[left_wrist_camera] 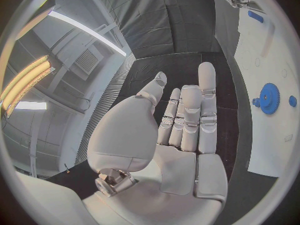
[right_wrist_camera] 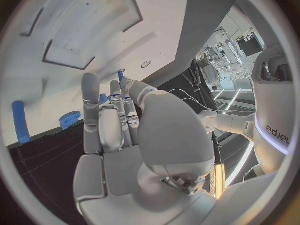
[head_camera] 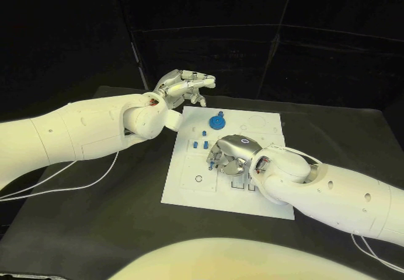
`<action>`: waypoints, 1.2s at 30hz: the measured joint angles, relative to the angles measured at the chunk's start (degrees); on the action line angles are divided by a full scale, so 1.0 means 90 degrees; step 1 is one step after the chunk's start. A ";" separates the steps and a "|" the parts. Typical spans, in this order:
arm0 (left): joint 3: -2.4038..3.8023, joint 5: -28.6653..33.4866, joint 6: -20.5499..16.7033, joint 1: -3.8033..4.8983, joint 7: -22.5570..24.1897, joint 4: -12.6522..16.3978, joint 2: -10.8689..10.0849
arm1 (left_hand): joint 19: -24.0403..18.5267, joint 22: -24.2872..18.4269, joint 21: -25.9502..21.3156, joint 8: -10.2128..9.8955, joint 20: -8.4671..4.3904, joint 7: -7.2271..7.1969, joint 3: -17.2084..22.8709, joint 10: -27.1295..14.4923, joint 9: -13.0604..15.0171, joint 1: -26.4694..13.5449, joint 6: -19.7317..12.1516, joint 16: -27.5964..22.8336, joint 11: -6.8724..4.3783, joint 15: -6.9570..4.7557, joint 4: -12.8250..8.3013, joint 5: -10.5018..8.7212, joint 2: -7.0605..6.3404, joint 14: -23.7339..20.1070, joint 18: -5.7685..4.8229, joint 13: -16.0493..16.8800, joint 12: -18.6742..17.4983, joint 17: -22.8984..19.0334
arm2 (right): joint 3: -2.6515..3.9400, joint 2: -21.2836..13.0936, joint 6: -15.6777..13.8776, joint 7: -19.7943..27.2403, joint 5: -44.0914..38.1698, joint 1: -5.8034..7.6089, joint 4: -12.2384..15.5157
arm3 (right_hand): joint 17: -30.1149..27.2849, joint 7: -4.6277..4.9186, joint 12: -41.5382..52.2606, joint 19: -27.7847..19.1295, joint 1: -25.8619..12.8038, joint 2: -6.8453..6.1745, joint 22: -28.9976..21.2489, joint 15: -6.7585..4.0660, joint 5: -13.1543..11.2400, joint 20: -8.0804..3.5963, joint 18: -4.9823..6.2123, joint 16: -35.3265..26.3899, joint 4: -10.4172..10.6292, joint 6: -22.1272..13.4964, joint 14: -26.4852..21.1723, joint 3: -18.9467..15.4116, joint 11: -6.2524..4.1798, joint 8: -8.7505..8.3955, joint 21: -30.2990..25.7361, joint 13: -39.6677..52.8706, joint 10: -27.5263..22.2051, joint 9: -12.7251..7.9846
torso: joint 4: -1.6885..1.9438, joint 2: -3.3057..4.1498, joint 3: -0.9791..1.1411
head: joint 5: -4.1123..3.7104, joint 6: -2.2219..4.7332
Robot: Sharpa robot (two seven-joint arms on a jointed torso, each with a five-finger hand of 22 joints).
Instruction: Assemble the parts on the task board
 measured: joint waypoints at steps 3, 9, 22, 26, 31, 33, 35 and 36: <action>0.0000 0.0000 0.0000 0.0000 0.0000 -0.0001 0.0001 | 0.0000 0.0000 0.0000 0.0000 0.0000 0.0000 0.0000 0.0000 0.0000 0.0000 0.0000 0.0000 0.0000 0.0000 0.0000 0.0000 0.0000 0.0000 0.0000 0.0000 0.0000 0.0000 | 0.0000 0.0006 0.0000 0.0006 -0.0002 -0.0003 -0.0002 | 0.0003 0.0014 0.0000 0.0000 0.0000 0.0000 0.0004 0.0000 0.0000 0.0000 0.0000 0.0000 0.0000 0.0014 0.0000 0.0000 0.0000 -0.0002 0.0000 0.0000 0.0000 0.0002 | 0.0000 -0.0001 0.0001 | 0.0001 -0.0005; 0.0000 0.0000 0.0001 0.0000 -0.0002 -0.0006 0.0007 | 0.0000 0.0001 0.0000 0.0000 0.0000 0.0000 0.0000 0.0000 0.0000 0.0000 0.0000 0.0000 0.0000 0.0000 0.0000 0.0000 0.0000 0.0000 0.0000 -0.0001 0.0000 0.0001 | -0.0008 0.0014 0.0001 0.0017 -0.0004 -0.0023 0.0004 | 0.0003 0.0021 0.0000 0.0000 0.0000 0.0000 0.0003 0.0000 0.0000 0.0000 0.0000 0.0000 0.0000 0.0021 0.0000 0.0000 0.0000 -0.0018 0.0000 0.0000 0.0000 0.0005 | 0.0000 0.0000 0.0003 | 0.0008 -0.0011; 0.0000 0.0001 0.0006 0.0000 -0.0007 -0.0018 0.0021 | 0.0000 0.0002 0.0000 0.0000 0.0000 0.0000 0.0000 0.0000 0.0000 0.0000 0.0000 0.0000 0.0000 0.0000 0.0000 0.0000 0.0000 0.0000 0.0000 -0.0001 0.0000 0.0001 | -0.0010 0.0027 0.0064 0.0002 -0.0040 -0.0027 -0.0010 | 0.0002 0.0020 0.0000 0.0000 0.0000 0.0000 0.0002 0.0000 -0.0001 0.0000 0.0000 0.0000 0.0000 0.0021 0.0000 0.0000 0.0000 -0.0018 0.0000 0.0000 0.0000 0.0005 | -0.0001 0.0000 0.0003 | 0.0007 -0.0035; 0.0000 0.0001 0.0009 0.0000 -0.0009 -0.0021 0.0025 | 0.0000 0.0002 0.0000 0.0000 0.0000 0.0000 0.0000 0.0000 0.0000 0.0000 0.0000 0.0000 0.0000 0.0000 0.0000 0.0000 0.0000 0.0000 0.0000 -0.0001 0.0000 0.0000 | -0.0008 0.0068 0.0104 -0.0014 -0.0070 -0.0027 -0.0049 | 0.0001 0.0020 0.0000 0.0000 -0.0002 0.0002 0.0003 0.0000 -0.0001 0.0000 0.0000 -0.0001 0.0020 0.0021 0.0000 0.0019 0.0023 -0.0019 0.0000 -0.0007 0.0023 0.0002 | -0.0001 0.0000 0.0003 | 0.0006 -0.0044; 0.0000 0.0001 0.0013 0.0000 -0.0011 -0.0024 0.0036 | 0.0000 0.0002 0.0000 0.0000 0.0000 0.0000 0.0000 0.0000 0.0000 0.0000 0.0000 0.0000 0.0000 0.0000 0.0000 0.0000 0.0000 0.0000 0.0000 -0.0002 0.0000 -0.0005 | -0.0001 0.0116 0.0149 -0.0032 -0.0108 -0.0027 -0.0087 | -0.0006 0.0020 0.0000 0.0000 -0.0036 0.0017 -0.0008 0.0000 -0.0001 0.0000 0.0000 -0.0001 0.0021 0.0019 0.0000 0.0020 0.0023 -0.0008 0.0000 -0.0005 0.0023 -0.0002 | -0.0002 -0.0002 0.0001 | 0.0002 -0.0045; 0.0000 0.0001 0.0015 0.0000 -0.0013 -0.0026 0.0040 | 0.0000 0.0002 0.0000 0.0000 0.0000 0.0000 0.0000 0.0000 0.0000 0.0000 0.0000 0.0000 0.0000 0.0000 0.0000 0.0000 0.0000 0.0000 0.0000 -0.0001 0.0000 -0.0005 | -0.0001 0.0132 0.0173 -0.0038 -0.0123 -0.0026 -0.0096 | -0.0011 0.0020 0.0001 0.0000 -0.0052 0.0000 -0.0008 0.0000 -0.0001 0.0000 0.0000 -0.0001 0.0021 0.0018 0.0000 0.0020 0.0023 -0.0007 0.0000 -0.0005 0.0023 -0.0002 | -0.0003 -0.0003 -0.0001 | -0.0001 -0.0045; 0.0000 0.0001 0.0016 0.0000 -0.0014 -0.0028 0.0042 | 0.0000 0.0002 0.0000 0.0000 0.0000 0.0000 0.0000 0.0000 0.0000 0.0000 0.0000 0.0000 0.0000 0.0000 0.0000 0.0000 0.0000 0.0000 0.0000 -0.0002 0.0000 -0.0004 | -0.0002 0.0143 0.0190 -0.0041 -0.0128 -0.0026 -0.0103 | -0.0011 0.0014 -0.0001 0.0000 -0.0052 0.0000 -0.0008 0.0000 -0.0001 0.0000 0.0000 -0.0001 0.0021 0.0013 0.0000 0.0020 0.0023 0.0001 0.0000 -0.0006 0.0023 0.0001 | -0.0003 -0.0003 -0.0001 | -0.0002 -0.0045; 0.0000 0.0001 0.0017 0.0000 -0.0015 -0.0029 0.0042 | 0.0000 0.0002 0.0000 0.0000 0.0000 0.0000 0.0001 0.0000 0.0000 0.0000 0.0000 0.0000 0.0000 0.0000 0.0000 0.0000 0.0000 0.0000 0.0000 -0.0001 0.0000 -0.0004 | -0.0009 0.0154 0.0211 -0.0045 -0.0134 -0.0028 -0.0112 | -0.0011 0.0013 -0.0025 0.0000 -0.0052 0.0000 -0.0008 0.0000 -0.0001 0.0000 0.0000 -0.0001 0.0021 0.0012 0.0000 0.0020 0.0023 0.0003 0.0000 -0.0004 0.0023 0.0003 | -0.0004 -0.0004 -0.0001 | -0.0002 -0.0045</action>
